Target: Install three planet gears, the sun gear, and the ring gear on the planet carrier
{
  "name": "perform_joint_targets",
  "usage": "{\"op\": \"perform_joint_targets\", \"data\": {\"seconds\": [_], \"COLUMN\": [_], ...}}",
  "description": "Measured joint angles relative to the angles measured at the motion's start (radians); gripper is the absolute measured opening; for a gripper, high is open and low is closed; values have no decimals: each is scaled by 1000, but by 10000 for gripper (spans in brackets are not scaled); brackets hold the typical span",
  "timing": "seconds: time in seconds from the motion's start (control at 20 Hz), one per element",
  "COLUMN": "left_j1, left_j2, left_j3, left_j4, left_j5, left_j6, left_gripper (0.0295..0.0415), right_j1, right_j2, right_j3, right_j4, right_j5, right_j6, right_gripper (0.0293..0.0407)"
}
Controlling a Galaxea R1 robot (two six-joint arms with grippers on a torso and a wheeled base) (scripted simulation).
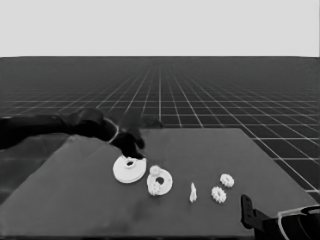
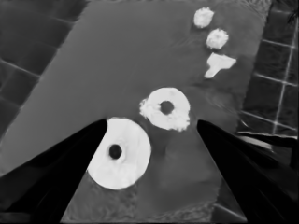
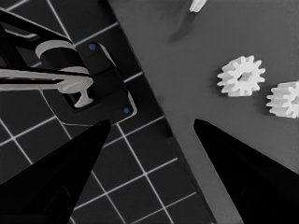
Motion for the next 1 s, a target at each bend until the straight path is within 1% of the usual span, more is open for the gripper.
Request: {"op": "perform_joint_targets", "data": {"seconds": [0.05,0.1,0.15,0.25,0.4,0.45,0.5,0.55,0.6,0.7,0.9,0.95,1.0], "left_j1": [-61,-94,-114,-132,-140,-141,-141,-142,-142,-142,-142,-142,-142], "left_j2": [-282,-441,-531,-613,-646,-650,-652,-653,-653,-654,-654,-654,-654], "left_j3": [236,378,462,540,573,576,578,579,580,580,581,581,581], "left_j4": [24,38,46,54,57,58,58,58,58,58,58,58,58], "left_j5": [-120,-191,-233,-272,-288,-290,-291,-292,-292,-292,-293,-293,-293], "left_j6": [260,413,503,588,623,627,629,630,631,632,632,632,632], "left_gripper": [400,392,388,385,385,385,385,385,385,385,385,385,385], "right_j1": [0,0,0,0,0,271,347,360,364,364,363,284,229], "right_j2": [0,0,0,0,0,107,219,304,362,425,460,481,500], "right_j3": [0,0,0,0,0,-260,-519,-701,-824,-955,-1025,-1066,-1103], "right_j4": [0,0,0,0,0,367,473,513,534,553,560,500,468], "right_j5": [0,0,0,0,0,-68,-141,-191,-222,-251,-265,-205,-168], "right_j6": [0,0,0,0,0,263,385,444,472,489,493,483,474], "right_gripper": [385,385,385,385,385,396,393,389,387,385,385,385,385]}}
